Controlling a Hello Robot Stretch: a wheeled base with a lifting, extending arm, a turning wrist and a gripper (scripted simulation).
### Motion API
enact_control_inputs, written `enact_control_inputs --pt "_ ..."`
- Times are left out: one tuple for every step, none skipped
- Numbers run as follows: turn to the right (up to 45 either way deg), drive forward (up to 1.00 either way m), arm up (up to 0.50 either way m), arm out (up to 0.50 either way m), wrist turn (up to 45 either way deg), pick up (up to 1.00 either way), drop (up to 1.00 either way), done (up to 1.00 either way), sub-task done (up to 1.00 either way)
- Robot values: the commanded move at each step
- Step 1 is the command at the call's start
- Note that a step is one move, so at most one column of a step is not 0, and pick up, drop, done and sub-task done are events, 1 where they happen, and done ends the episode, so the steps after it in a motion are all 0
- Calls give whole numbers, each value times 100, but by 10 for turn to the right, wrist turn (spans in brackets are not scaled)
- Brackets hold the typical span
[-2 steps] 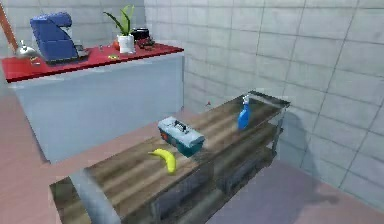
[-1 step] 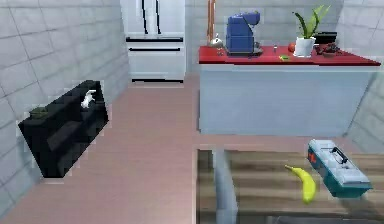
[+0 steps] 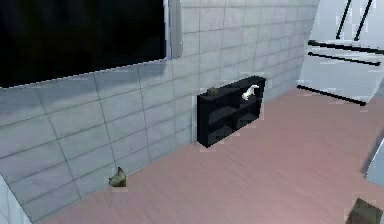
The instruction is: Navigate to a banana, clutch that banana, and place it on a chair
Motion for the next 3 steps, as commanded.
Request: enact_control_inputs --pt "-120 0 0 0 0 0 0 0 0" --pt "0 0 50 0 0 0 0 0 0" --pt "0 0 28 0 0 0 0 0 0"
